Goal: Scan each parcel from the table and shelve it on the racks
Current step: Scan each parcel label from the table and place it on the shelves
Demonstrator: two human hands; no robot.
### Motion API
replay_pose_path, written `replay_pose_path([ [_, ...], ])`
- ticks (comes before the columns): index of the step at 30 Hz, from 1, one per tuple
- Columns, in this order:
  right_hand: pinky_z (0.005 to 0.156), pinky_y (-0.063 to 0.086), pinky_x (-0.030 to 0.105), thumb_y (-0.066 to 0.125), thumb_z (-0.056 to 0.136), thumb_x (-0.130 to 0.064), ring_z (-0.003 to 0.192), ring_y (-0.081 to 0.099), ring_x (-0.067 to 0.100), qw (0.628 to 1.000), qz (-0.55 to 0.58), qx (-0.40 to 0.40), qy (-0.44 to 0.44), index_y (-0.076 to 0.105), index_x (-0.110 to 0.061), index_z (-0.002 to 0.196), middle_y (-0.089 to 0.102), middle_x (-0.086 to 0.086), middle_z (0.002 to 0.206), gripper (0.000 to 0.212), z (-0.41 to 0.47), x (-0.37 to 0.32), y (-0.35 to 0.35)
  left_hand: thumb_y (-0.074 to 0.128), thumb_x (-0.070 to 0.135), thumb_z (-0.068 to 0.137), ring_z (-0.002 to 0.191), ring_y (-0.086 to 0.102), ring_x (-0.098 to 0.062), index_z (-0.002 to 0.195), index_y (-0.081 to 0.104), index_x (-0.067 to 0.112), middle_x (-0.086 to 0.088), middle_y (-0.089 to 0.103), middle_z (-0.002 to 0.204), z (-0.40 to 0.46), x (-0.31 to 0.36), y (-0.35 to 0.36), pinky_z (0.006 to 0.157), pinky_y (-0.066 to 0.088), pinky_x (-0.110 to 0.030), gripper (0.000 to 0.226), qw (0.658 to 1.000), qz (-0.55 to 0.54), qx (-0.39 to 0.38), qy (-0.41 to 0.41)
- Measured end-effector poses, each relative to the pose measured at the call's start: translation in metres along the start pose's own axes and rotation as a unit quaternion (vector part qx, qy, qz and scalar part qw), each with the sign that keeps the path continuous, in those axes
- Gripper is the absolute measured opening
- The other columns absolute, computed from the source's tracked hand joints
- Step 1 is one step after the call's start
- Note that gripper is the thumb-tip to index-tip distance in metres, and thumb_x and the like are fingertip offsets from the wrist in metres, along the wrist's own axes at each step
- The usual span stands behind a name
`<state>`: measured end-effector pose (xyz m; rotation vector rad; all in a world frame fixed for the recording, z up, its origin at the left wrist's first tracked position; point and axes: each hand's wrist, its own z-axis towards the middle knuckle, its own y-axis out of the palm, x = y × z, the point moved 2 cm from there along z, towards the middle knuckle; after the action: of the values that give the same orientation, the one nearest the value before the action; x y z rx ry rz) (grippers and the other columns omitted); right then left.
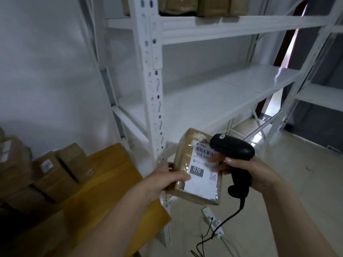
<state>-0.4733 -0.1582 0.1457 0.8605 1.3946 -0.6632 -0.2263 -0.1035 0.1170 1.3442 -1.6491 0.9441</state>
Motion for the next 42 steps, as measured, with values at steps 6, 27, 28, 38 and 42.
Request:
replay_pose_path([
  [6,0.102,0.045,0.048,0.072,0.076,-0.013,0.12,0.06,0.029,0.999,0.034,0.005,-0.036,0.056,-0.009,0.132,0.064,0.014,0.128,0.058,0.035,-0.014,-0.036,0.081,0.031,0.07,0.083,0.051,0.006,0.135,0.034,0.035,0.025,0.045,0.096,0.039,0.056,0.038,0.054,0.04,-0.007,0.08,0.971,0.015,0.223,0.087],
  [27,0.07,0.055,0.03,0.076,0.081,-0.016,0.086,0.071,0.02,0.988,0.146,0.035,0.042,0.072,-0.01,0.104,0.074,0.006,0.091,0.024,0.174,-0.02,0.009,0.055,0.011,0.093,0.147,0.019,-0.029,0.149,0.025,-0.001,-0.018,0.027,0.157,0.083,0.115,0.034,0.122,0.007,-0.038,0.065,0.647,0.602,0.458,0.097],
  [28,0.069,0.055,0.03,0.075,0.081,-0.015,0.085,0.071,0.019,0.987,0.148,0.038,0.044,0.072,-0.009,0.104,0.074,0.007,0.091,0.024,0.177,-0.021,0.01,0.055,0.009,0.093,0.145,0.023,-0.029,0.149,0.025,-0.002,-0.018,0.029,0.155,0.085,0.116,0.031,0.121,0.014,-0.038,0.064,0.651,0.6,0.454,0.095],
  [38,0.067,0.049,0.021,0.079,0.076,-0.024,0.068,0.065,0.005,0.991,0.036,0.115,-0.06,0.073,-0.028,0.079,0.069,-0.009,0.07,0.008,0.15,-0.042,0.002,0.051,-0.001,0.08,0.099,0.053,-0.012,0.118,0.063,0.011,-0.001,0.061,0.105,0.05,0.079,0.029,0.084,0.048,-0.025,0.041,0.721,0.347,0.492,0.344],
  [42,0.061,0.046,0.028,0.077,0.073,-0.022,0.058,0.052,0.017,0.988,0.039,-0.138,-0.054,0.069,-0.017,0.077,0.054,0.004,0.061,0.01,0.123,-0.043,0.022,0.05,0.013,0.096,0.077,0.057,-0.003,0.117,0.065,0.02,0.013,0.06,0.084,0.032,0.033,0.007,0.07,0.048,-0.02,0.027,0.805,0.237,0.476,0.264],
])
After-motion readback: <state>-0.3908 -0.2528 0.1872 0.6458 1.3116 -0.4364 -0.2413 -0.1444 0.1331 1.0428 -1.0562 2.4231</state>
